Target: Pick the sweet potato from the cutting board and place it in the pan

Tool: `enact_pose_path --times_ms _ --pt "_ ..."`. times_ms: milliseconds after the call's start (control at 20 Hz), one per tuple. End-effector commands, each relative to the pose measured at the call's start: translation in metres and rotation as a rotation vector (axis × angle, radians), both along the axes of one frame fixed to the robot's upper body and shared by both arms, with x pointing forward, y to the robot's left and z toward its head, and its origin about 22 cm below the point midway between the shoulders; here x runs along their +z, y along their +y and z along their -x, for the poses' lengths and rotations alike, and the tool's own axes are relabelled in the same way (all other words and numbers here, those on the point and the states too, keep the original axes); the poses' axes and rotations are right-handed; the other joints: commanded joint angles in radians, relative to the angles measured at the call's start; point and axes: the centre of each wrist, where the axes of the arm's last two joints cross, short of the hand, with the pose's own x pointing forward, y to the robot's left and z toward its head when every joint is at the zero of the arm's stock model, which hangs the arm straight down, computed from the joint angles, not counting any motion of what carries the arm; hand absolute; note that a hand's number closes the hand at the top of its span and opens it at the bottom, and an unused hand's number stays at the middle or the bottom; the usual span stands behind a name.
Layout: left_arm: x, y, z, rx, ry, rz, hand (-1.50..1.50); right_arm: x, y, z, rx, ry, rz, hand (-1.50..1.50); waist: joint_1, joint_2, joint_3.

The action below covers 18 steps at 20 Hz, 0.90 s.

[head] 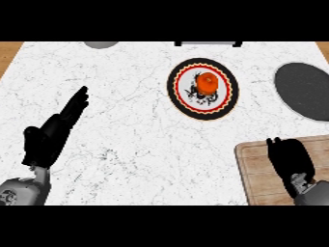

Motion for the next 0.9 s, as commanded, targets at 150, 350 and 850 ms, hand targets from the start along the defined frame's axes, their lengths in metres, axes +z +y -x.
enact_pose_path --times_ms 150,350,850 --pt "0.014 0.001 -0.006 -0.004 0.006 0.010 0.00 -0.005 -0.002 0.013 0.037 -0.003 -0.014 1.50 -0.009 0.008 0.009" --pt "0.005 0.013 0.005 0.021 0.007 -0.001 0.00 0.011 0.002 0.032 0.129 -0.120 -0.283 1.50 -0.025 0.002 0.009" --pt "-0.006 0.015 0.006 0.060 0.014 0.010 0.00 0.071 -0.022 0.066 0.355 -0.542 -0.905 1.50 -0.064 -0.001 0.010"
